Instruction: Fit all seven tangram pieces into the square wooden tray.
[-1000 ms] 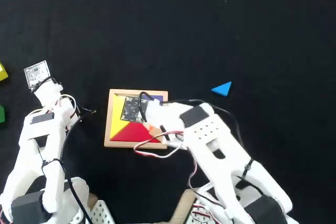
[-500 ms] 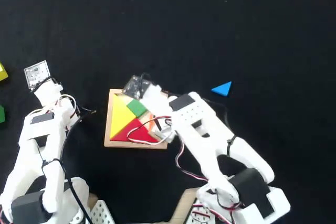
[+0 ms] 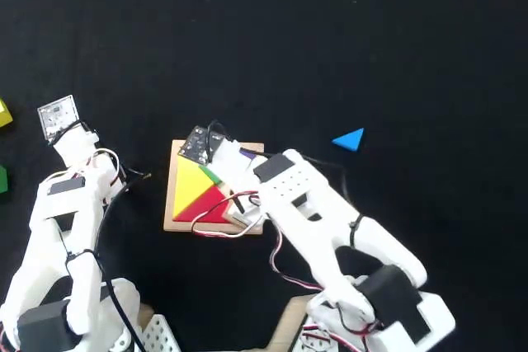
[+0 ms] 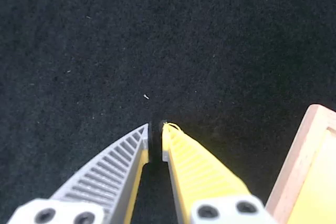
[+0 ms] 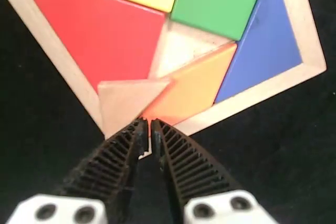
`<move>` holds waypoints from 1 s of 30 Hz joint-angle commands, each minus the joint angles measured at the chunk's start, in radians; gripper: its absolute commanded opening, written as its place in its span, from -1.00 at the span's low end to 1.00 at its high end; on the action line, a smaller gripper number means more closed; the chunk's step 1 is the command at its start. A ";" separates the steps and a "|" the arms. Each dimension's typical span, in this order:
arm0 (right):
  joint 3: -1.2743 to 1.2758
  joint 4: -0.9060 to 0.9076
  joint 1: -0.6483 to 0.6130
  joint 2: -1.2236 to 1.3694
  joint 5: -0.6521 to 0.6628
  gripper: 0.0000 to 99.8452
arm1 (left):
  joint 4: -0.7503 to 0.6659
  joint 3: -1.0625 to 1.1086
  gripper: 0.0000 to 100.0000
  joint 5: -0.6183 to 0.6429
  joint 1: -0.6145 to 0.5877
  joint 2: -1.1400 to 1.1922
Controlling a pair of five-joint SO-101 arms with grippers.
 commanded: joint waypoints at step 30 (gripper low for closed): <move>-0.163 -0.034 -0.012 0.117 -0.014 -0.98 | -0.015 -0.015 -0.88 -0.008 0.001 -0.020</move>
